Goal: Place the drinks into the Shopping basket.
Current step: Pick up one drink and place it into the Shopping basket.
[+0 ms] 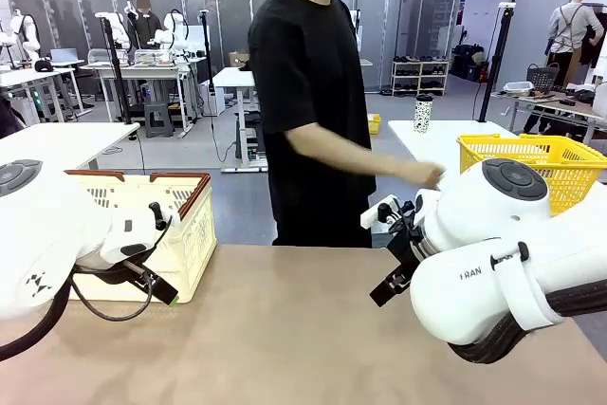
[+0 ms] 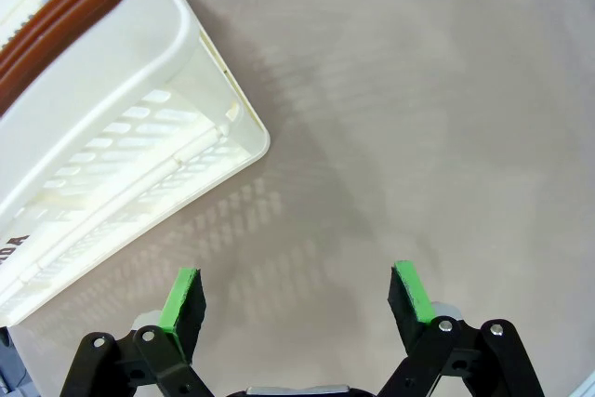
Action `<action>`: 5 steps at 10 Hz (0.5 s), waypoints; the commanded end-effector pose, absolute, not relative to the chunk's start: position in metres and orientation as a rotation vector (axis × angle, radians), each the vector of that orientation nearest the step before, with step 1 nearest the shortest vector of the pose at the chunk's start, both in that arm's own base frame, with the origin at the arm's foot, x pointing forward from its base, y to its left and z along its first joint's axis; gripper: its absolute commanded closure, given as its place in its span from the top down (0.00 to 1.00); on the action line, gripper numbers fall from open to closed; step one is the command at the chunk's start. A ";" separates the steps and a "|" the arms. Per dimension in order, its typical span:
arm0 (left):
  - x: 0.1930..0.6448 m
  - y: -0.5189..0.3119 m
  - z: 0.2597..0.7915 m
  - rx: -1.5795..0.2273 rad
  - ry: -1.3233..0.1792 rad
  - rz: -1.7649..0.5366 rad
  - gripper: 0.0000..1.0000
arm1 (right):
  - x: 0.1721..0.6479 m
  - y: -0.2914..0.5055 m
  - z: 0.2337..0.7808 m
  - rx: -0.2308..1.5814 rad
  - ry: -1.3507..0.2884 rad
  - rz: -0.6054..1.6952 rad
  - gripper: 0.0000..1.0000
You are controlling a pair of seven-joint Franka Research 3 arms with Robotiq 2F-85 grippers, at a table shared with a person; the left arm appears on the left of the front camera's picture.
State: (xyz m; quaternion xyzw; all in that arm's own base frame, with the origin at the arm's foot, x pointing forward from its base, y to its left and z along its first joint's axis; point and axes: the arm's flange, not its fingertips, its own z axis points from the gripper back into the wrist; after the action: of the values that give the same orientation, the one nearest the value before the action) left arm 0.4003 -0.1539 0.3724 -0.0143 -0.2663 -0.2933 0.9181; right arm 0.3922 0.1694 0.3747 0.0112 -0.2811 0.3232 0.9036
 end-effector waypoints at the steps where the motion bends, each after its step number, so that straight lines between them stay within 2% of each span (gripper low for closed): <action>1: 0.390 -0.164 0.391 -0.044 -0.570 -0.595 1.00 | 0.375 0.187 0.407 0.073 -0.644 0.642 1.00; 4: 0.367 -0.195 0.436 -0.037 -0.589 -0.463 1.00 | 0.343 0.213 0.474 0.049 -0.708 0.526 1.00; 5: 0.361 -0.206 0.449 -0.027 -0.596 -0.354 1.00 | 0.334 0.221 0.488 0.028 -0.708 0.462 1.00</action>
State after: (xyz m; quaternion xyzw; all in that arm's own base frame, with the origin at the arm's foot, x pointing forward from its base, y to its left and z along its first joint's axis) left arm 0.3682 -0.1909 0.4363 -0.0276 -0.2971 -0.2244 0.9277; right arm 0.3430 0.2100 0.4800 0.0323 -0.3490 0.2651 0.8983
